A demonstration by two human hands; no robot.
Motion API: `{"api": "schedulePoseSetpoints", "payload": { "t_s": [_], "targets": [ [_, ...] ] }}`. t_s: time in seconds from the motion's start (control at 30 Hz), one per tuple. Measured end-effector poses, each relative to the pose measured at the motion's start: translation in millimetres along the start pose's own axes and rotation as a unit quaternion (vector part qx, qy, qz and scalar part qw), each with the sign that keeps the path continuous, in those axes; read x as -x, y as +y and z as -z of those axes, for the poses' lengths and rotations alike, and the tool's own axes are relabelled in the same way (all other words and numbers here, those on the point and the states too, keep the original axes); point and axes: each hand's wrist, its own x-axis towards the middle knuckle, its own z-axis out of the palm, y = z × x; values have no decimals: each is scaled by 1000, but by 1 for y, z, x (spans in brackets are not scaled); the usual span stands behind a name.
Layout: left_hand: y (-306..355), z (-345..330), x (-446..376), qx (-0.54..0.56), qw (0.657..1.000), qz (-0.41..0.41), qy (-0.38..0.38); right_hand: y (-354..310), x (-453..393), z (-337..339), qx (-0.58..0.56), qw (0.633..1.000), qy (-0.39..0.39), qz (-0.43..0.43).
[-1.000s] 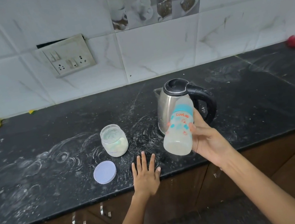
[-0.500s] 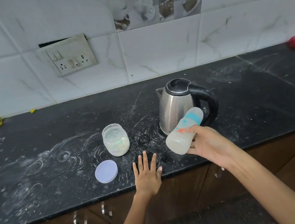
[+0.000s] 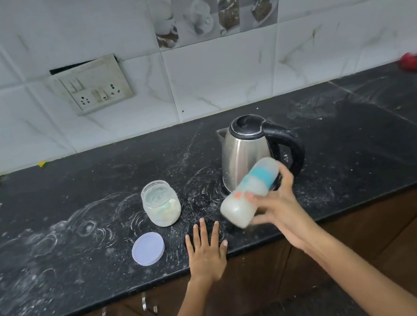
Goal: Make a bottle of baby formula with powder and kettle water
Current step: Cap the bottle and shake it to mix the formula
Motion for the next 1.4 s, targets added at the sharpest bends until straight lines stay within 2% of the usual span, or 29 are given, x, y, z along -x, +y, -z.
{"api": "schedulePoseSetpoints", "payload": {
  "t_s": [0.07,0.13,0.2,0.23,0.33,0.47,0.57,0.6,0.67,0.73,0.83,0.87,0.97,1.0,1.03,1.1,1.13,1.23,1.27,1.33,1.4],
  "targets": [
    [0,2,0,1,1000,-4,7,-1,-3,1,-49,998,31,12],
    [-1,2,2,10,1000,-7,-3,9,3,-4,24,999,-18,-10],
    [-1,2,3,12,1000,-15,20,14,9,-10,69,996,-48,-21],
    [-1,2,2,19,999,-15,36,13,5,-6,49,998,-26,-7],
    [-1,-1,0,19,1000,-14,17,3,-4,0,-30,999,33,18],
    [2,5,3,22,1000,-9,11,15,7,-7,72,996,-43,-11],
    [0,0,3,9,999,-10,35,5,-6,3,-18,999,43,28],
    [1,1,3,-1,999,-11,49,3,-6,2,-19,998,44,30],
    [1,0,2,-19,1000,-5,17,11,3,-2,49,999,-16,7],
    [1,-6,2,-38,999,-17,23,14,10,-7,79,996,-49,-11],
    [-2,-12,-1,-54,998,-15,9,4,-4,1,-12,999,35,34],
    [-3,-13,-2,-54,998,-11,-6,3,-5,0,-14,999,38,32],
    [-6,-12,-3,-77,997,-2,-2,18,10,-9,77,996,-53,-17],
    [-5,-13,-5,-73,997,-2,2,18,13,-11,81,995,-54,-20],
    [-4,-12,-6,-63,998,1,11,16,9,-8,60,998,-22,-6],
    [-2,-11,-6,-33,999,7,-22,9,-2,0,-16,998,55,24],
    [-2,-12,-7,-40,999,3,-30,7,-3,0,-20,998,58,21],
    [-7,-13,-7,-58,998,-3,-20,20,12,-7,95,994,-51,-31],
    [-8,-10,-6,-56,998,0,0,20,16,-9,101,992,-66,-31],
    [-4,-2,-2,-18,1000,14,10,12,6,-4,31,999,8,9],
    [-1,1,-2,-17,1000,12,-13,-1,-3,1,-44,997,64,23]
  ]
}}
